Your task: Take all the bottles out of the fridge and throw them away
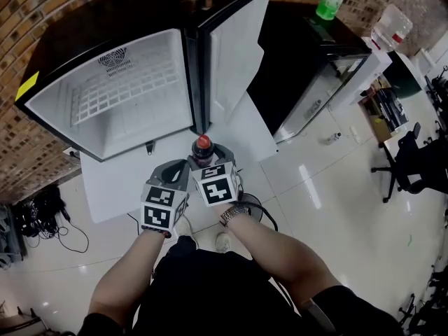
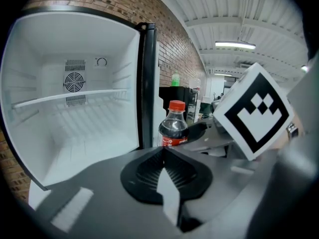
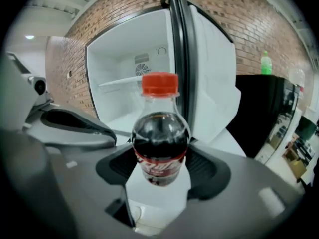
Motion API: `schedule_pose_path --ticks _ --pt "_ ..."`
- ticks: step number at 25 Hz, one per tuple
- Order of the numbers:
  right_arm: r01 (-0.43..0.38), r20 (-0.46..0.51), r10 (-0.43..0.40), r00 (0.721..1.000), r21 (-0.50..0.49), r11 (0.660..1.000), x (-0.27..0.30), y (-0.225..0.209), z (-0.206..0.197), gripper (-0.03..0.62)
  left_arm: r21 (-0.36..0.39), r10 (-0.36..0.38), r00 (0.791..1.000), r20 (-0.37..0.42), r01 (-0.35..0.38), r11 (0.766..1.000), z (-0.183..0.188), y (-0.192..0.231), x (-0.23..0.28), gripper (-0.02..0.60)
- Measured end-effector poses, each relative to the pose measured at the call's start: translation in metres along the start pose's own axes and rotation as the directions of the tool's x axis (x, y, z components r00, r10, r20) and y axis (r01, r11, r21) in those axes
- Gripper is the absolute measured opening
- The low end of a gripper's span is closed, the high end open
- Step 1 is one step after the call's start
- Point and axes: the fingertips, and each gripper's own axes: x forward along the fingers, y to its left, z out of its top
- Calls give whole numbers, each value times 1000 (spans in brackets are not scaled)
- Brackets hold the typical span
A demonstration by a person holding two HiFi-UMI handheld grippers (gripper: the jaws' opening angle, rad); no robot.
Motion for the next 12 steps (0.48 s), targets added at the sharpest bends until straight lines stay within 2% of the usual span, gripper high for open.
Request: schedule_pose_path --ticks 12 --pt "62 -31 -61 998 58 996 -76 -52 -76 302 34 -79 996 -36 80 996 -22 -99 17 3"
